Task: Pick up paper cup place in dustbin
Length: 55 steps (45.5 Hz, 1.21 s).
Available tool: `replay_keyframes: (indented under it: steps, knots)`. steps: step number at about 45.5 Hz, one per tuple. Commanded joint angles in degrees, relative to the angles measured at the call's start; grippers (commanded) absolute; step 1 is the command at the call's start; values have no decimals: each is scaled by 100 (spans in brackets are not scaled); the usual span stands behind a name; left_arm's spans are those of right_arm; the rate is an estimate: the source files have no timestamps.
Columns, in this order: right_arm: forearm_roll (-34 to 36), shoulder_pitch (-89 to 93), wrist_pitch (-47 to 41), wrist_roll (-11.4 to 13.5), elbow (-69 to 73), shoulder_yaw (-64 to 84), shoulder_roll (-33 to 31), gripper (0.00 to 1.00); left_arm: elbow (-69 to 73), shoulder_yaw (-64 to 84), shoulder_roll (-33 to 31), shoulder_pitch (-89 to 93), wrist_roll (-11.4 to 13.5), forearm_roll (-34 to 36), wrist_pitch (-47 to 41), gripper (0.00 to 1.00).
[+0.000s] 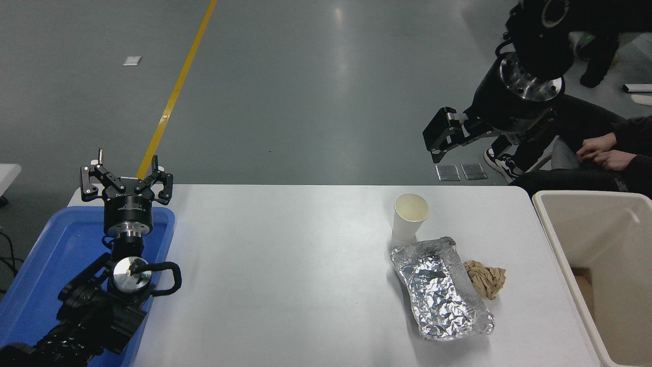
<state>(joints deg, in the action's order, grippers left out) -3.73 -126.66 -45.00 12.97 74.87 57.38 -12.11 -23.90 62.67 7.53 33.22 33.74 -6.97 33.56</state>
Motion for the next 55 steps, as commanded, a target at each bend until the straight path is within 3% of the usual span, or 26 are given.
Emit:
replay_keyframes:
  steps: [1,14,29,55]
  knots:
    - [56,669,0,3,-130,-157,245,100,0,0,12,0,1,2,2,99]
    - [-304,1354,132,3,-701,-429,262,100,0,0,3,0,1,2,2,99]
    - [-1306,2620,1635,12,-1685,-403,499,100,0,0,3,9,1,2,2,99]
    - [-1376,4755,3586,21,-3469,-473,912,100,0,0,3,9,1,2,2,99]
